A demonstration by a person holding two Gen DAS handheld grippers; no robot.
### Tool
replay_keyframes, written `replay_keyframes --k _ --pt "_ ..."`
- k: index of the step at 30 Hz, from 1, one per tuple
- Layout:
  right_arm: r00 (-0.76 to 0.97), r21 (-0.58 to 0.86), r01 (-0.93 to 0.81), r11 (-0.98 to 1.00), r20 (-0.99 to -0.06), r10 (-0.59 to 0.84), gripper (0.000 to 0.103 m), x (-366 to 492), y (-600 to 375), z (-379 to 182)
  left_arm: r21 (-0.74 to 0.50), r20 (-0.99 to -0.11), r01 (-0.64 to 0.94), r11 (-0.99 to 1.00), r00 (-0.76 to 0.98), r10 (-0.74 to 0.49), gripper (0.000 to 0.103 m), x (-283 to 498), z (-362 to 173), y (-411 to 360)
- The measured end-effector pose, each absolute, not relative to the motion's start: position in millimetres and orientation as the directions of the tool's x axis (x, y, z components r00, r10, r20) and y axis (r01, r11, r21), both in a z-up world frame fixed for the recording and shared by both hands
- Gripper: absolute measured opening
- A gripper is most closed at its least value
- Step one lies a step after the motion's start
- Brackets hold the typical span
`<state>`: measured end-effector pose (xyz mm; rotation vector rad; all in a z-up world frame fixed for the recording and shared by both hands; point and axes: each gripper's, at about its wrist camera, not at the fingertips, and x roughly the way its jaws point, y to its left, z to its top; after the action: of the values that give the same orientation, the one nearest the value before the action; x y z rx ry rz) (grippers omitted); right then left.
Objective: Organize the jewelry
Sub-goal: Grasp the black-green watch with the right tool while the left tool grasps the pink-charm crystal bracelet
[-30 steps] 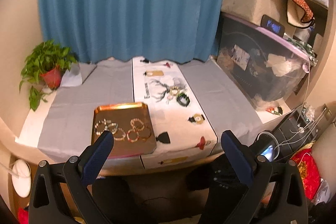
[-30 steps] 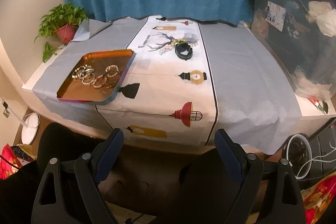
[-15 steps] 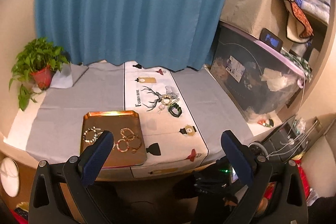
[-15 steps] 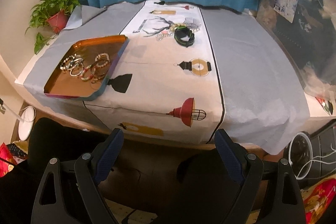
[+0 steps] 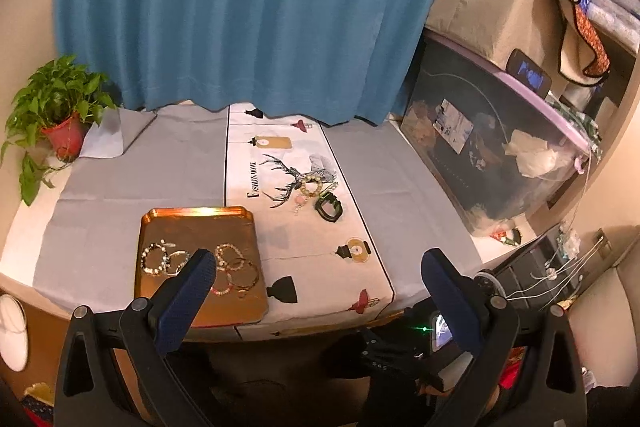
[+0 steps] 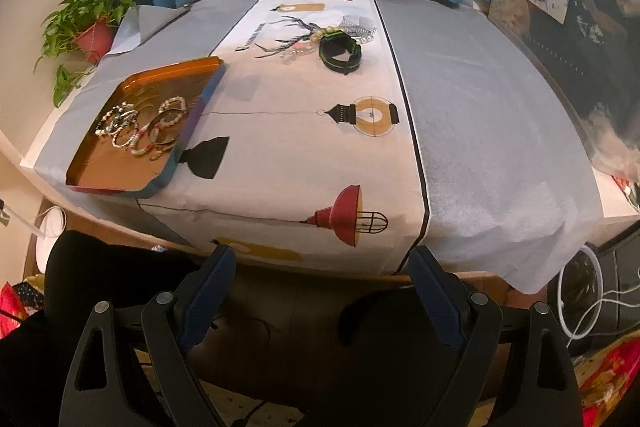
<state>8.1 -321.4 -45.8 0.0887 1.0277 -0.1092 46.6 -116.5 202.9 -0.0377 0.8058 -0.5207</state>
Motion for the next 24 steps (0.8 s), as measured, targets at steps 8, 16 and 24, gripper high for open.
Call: replay_keyframes --k 8,16,24 --pt "0.515 0.031 0.177 0.984 -0.855 -0.066 0.088 41.9 -351.4 -55.5 -0.211 -0.712 0.439 0.873 0.543 -0.445 0.102 78.7 177.7 -138.6" --pt "0.567 0.083 0.257 0.963 -0.82 -0.081 0.088 114.8 -395.4 -63.5 -0.032 -0.83 0.392 0.919 0.503 -0.243 0.102 167.1 99.2 -175.0" --pt "0.595 0.094 0.198 0.976 -0.803 -0.043 0.088 188.8 -398.9 -80.6 -0.009 -0.902 0.417 0.909 0.389 -0.188 0.102 271.9 0.0 -211.9"
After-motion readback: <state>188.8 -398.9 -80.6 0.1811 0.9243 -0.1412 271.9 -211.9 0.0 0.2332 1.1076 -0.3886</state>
